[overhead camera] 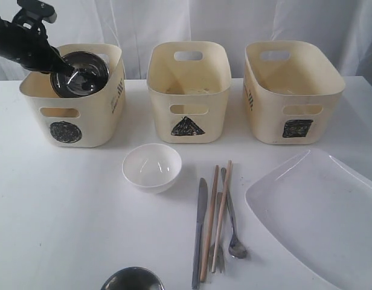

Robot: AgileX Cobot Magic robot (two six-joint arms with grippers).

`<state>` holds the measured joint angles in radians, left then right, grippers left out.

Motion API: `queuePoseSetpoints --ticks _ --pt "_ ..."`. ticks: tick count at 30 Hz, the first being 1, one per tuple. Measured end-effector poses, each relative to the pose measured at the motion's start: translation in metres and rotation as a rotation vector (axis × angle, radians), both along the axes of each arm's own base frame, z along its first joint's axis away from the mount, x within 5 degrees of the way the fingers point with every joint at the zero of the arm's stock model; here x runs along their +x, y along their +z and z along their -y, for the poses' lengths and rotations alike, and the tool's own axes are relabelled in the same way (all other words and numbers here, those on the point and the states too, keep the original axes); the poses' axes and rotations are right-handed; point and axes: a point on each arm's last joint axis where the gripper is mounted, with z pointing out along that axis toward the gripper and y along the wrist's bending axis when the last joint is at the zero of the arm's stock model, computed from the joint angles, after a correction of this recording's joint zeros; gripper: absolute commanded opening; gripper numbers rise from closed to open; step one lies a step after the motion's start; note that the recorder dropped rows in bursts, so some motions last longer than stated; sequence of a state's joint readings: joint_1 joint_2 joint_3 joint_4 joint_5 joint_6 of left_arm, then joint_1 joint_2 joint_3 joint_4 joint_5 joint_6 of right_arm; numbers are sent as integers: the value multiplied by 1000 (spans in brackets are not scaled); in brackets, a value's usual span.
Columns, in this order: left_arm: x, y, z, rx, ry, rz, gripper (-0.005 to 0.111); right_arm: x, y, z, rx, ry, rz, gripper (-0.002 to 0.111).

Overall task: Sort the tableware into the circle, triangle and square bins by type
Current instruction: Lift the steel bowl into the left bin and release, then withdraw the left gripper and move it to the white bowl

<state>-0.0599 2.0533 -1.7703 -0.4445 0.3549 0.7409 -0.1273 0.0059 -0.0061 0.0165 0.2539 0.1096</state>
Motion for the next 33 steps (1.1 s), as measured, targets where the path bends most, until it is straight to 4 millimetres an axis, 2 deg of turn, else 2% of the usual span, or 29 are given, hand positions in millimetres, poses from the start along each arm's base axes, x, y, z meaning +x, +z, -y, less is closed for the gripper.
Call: queuePoseSetpoints --ticks 6,12,15,19,21,24,27,33 --pt "3 -12 0 21 -10 -29 0 0 0 0 0 0 0 0" --pt "3 -15 -1 36 -17 -39 1 0 0 0 0 0 0 0" --pt "3 -15 -1 27 -12 -55 13 0 0 0 0 0 0 0" --pt "3 -15 -1 6 8 -64 41 0 0 0 0 0 0 0" --pt "3 -15 -1 -7 21 -68 47 0 0 0 0 0 0 0" --pt "3 -15 -1 -26 39 -76 43 0 0 0 0 0 0 0" --pt "0 -9 0 -41 41 -84 33 0 0 0 0 0 0 0" --pt "-17 32 4 -54 -20 -103 31 0 0 0 0 0 0 0"
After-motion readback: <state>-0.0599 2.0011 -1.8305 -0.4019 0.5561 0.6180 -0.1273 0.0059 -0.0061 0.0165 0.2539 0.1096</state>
